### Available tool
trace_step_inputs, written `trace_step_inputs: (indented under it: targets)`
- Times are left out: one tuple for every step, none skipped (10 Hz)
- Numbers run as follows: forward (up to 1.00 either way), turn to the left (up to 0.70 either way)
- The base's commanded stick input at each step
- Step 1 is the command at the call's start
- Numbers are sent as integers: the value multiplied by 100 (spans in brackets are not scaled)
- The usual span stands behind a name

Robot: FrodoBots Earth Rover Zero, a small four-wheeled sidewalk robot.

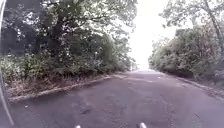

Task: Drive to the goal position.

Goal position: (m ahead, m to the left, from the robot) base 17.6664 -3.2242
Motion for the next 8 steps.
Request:
trace_step_inputs:
  targets:
    - [70, 0]
    - [70, 0]
    - [70, 0]
    - [70, 0]
    - [70, 0]
    - [70, 0]
    - [70, 0]
    - [70, 0]
